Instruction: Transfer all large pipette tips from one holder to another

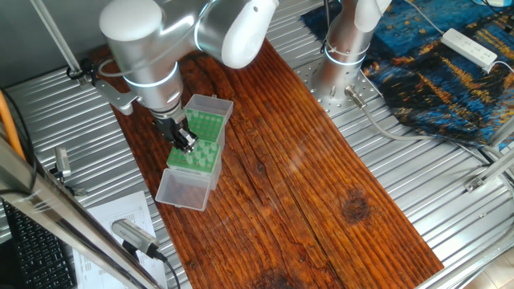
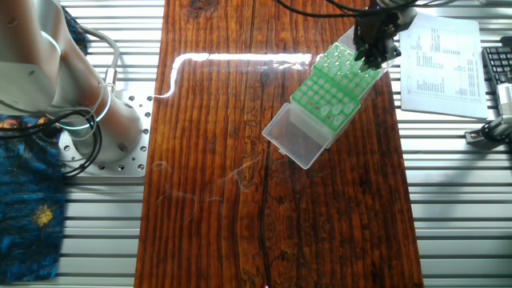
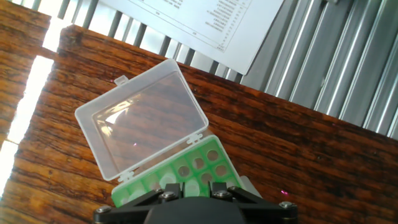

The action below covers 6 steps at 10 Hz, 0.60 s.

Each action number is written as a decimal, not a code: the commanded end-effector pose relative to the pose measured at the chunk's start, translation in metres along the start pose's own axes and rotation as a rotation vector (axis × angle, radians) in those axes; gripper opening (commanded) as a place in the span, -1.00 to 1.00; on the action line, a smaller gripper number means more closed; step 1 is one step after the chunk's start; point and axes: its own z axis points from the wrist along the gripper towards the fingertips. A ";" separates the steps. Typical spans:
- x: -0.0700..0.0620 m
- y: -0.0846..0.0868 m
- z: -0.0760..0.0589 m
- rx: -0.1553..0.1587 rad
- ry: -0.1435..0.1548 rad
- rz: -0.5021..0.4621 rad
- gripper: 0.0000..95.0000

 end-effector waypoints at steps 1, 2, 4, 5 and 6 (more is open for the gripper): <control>0.000 0.000 0.001 0.001 -0.002 0.005 -0.60; 0.000 0.000 0.002 0.001 -0.002 0.007 -0.60; 0.000 0.000 0.003 0.000 0.000 0.015 -0.60; 0.000 0.000 0.003 0.000 0.000 0.017 -0.60; 0.000 0.000 0.004 -0.001 0.003 0.021 -0.60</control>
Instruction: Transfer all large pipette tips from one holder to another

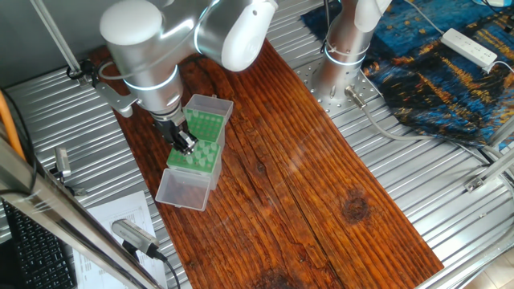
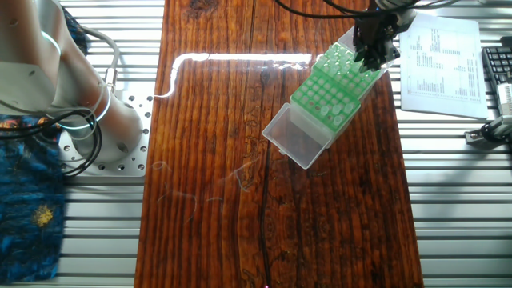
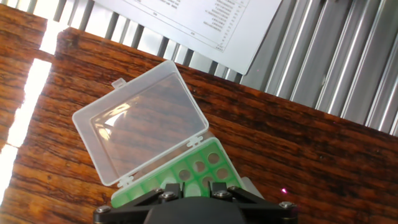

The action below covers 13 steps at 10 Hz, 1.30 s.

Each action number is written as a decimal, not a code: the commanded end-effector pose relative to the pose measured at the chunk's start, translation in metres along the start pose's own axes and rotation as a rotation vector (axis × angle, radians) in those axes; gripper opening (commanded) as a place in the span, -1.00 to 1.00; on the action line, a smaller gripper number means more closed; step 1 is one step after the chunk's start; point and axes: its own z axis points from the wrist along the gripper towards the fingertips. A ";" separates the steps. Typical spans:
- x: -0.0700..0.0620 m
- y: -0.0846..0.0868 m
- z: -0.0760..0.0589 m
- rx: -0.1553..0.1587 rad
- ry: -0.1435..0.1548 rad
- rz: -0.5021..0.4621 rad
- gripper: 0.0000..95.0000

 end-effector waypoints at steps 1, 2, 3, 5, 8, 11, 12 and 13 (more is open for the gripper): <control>-0.001 0.000 0.001 -0.006 0.007 0.010 -0.60; -0.001 0.000 0.000 -0.013 0.005 0.017 -0.60; 0.000 0.000 -0.001 -0.012 0.006 0.018 -0.60; 0.000 0.000 -0.001 -0.016 0.014 0.024 -0.60; 0.000 0.000 -0.001 -0.019 0.024 0.033 -0.60; -0.001 0.000 0.000 -0.031 0.049 0.049 -0.60; -0.001 0.000 0.001 -0.036 0.061 0.052 -0.60; -0.001 0.000 0.001 -0.040 0.069 0.052 -0.60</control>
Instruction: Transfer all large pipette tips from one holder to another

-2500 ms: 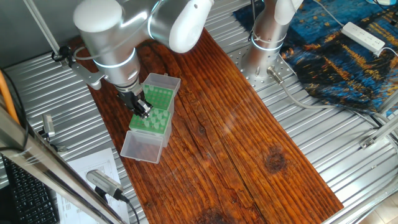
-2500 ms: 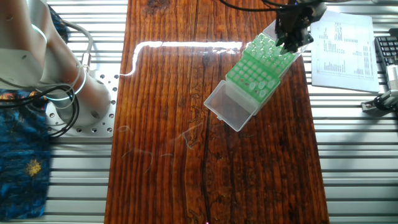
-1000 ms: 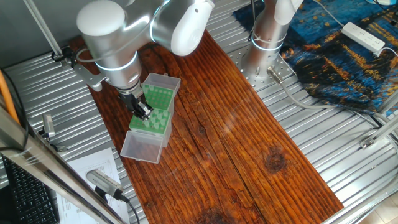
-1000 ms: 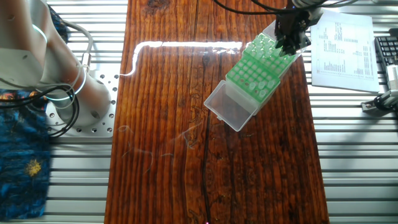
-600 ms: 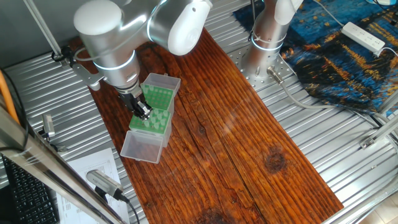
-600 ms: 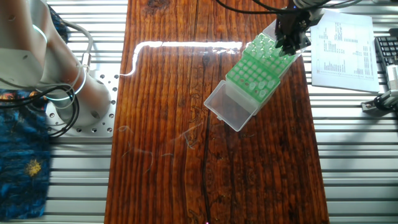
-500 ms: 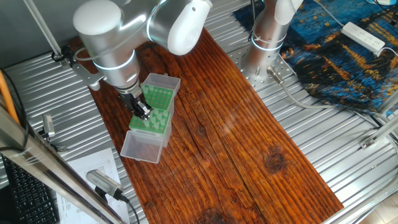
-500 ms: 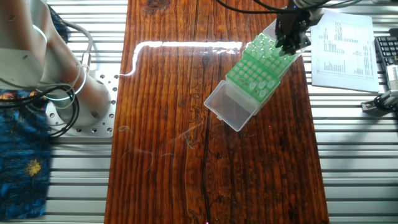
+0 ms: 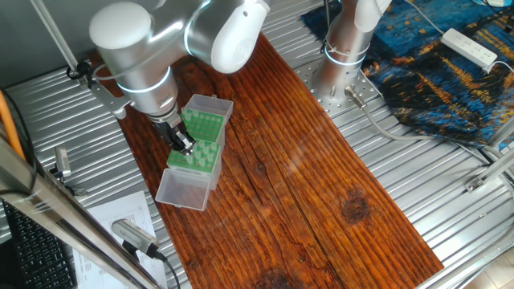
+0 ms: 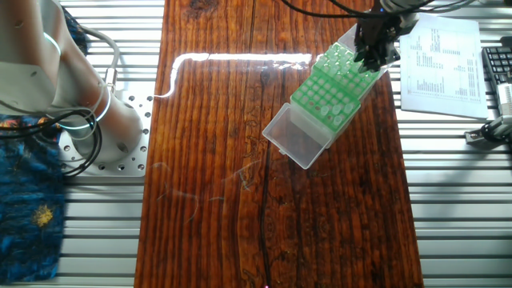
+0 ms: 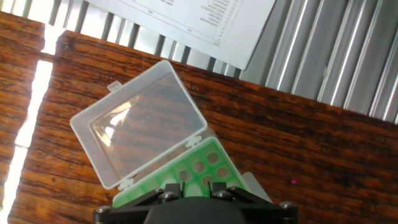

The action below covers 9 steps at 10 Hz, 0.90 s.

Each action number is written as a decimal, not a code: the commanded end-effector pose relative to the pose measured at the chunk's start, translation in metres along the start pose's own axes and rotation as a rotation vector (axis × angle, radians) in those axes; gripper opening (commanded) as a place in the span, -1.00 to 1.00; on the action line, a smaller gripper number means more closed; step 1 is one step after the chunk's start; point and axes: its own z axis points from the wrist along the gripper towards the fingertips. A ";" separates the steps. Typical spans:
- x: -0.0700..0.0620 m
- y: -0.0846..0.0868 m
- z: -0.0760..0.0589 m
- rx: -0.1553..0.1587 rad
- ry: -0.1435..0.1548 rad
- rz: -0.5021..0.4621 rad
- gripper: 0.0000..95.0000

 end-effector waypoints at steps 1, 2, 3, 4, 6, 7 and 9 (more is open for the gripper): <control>-0.001 0.000 0.001 -0.003 0.011 0.002 -0.60; -0.001 0.000 0.001 -0.007 0.015 0.005 -0.60; -0.001 0.000 0.001 -0.009 0.018 0.006 -0.60; -0.001 0.000 0.001 -0.010 0.020 0.006 -0.60; -0.001 0.000 0.001 -0.014 0.019 0.012 -0.60; 0.000 0.000 -0.002 -0.029 0.014 0.019 -0.60; 0.000 0.000 -0.002 -0.030 0.016 0.018 -0.60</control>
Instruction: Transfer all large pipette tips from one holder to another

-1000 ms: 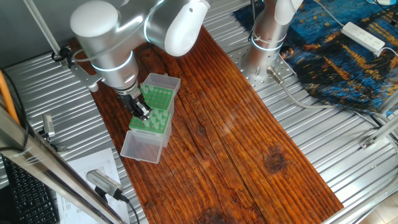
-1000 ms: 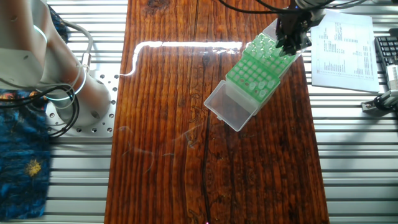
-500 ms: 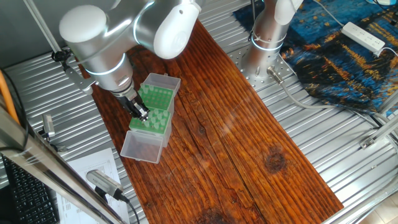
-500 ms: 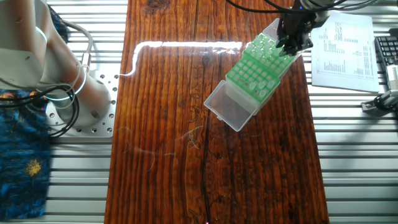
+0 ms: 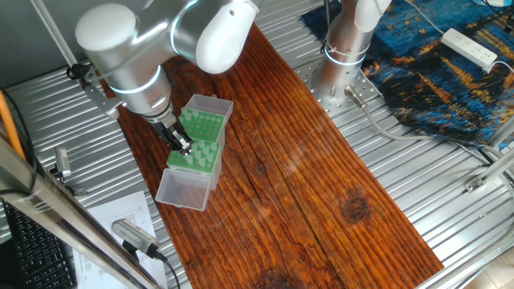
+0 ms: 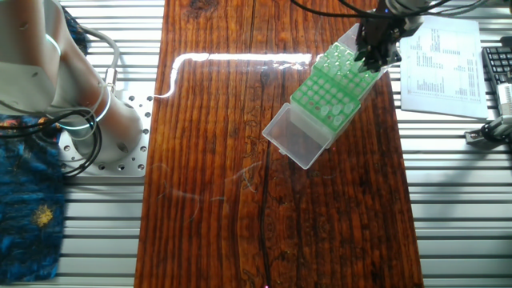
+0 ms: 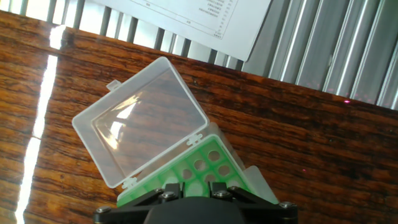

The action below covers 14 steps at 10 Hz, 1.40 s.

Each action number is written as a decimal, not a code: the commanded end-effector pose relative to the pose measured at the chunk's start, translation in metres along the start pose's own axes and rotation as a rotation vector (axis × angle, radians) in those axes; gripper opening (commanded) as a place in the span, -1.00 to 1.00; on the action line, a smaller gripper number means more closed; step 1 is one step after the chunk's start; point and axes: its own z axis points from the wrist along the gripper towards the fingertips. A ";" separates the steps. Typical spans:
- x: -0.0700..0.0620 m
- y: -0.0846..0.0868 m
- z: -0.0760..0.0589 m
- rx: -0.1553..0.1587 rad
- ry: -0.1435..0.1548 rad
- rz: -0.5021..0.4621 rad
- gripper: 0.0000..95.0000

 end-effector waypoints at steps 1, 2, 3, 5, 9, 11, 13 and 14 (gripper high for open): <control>0.000 0.000 0.000 0.001 0.004 -0.004 -0.60; -0.001 0.000 0.001 0.001 0.007 -0.005 -0.60; -0.001 0.000 0.002 0.000 0.010 -0.003 -0.60; -0.001 0.000 0.004 -0.006 0.022 0.000 -1.00; -0.001 0.000 0.004 -0.025 0.031 0.011 -1.00; -0.001 0.000 0.002 -0.008 0.036 -0.004 -1.00; 0.000 0.000 -0.002 -0.008 0.041 -0.008 -0.60; 0.000 0.000 -0.001 -0.012 0.040 -0.008 -0.60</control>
